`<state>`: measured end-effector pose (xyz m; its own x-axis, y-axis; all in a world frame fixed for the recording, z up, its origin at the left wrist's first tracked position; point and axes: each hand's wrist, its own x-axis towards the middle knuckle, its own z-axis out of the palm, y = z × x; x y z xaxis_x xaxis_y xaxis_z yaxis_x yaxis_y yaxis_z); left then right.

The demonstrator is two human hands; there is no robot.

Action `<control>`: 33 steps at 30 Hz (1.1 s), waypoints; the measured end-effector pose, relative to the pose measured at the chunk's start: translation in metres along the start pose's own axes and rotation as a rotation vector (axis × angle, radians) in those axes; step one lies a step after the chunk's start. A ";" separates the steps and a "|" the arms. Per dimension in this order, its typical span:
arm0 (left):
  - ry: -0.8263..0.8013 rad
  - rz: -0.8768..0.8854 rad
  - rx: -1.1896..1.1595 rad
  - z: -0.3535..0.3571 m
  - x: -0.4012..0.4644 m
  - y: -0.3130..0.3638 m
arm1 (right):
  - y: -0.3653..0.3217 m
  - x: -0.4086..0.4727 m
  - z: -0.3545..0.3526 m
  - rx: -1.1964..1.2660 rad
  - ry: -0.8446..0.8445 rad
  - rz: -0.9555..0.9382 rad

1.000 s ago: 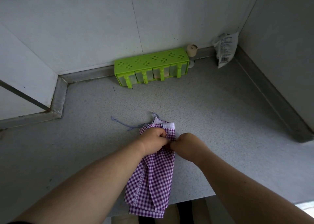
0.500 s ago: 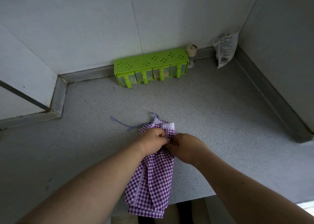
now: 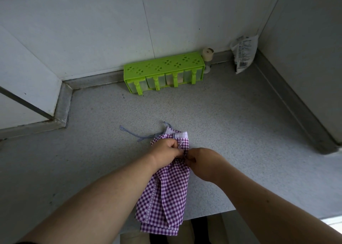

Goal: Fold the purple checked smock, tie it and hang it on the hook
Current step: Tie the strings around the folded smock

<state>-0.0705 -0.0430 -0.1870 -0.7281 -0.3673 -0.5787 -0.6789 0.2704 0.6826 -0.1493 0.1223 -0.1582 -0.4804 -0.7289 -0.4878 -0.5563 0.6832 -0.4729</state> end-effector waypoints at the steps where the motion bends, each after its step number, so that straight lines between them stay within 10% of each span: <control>1: 0.006 0.002 -0.006 0.000 -0.001 -0.001 | 0.001 -0.001 0.001 0.001 -0.013 0.000; 16: 0.138 -0.005 -0.063 0.011 -0.002 0.000 | 0.014 -0.016 0.007 -0.078 -0.144 -0.112; 22: -0.060 0.052 -0.090 0.007 -0.009 0.002 | 0.014 -0.021 0.002 -0.097 -0.123 -0.068; 33: -0.106 0.087 0.005 0.004 -0.005 -0.003 | 0.022 -0.009 0.019 0.946 0.041 0.377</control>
<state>-0.0646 -0.0383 -0.1881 -0.7901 -0.2460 -0.5614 -0.6128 0.3019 0.7303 -0.1442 0.1446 -0.1776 -0.5462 -0.4476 -0.7080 0.3914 0.6109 -0.6881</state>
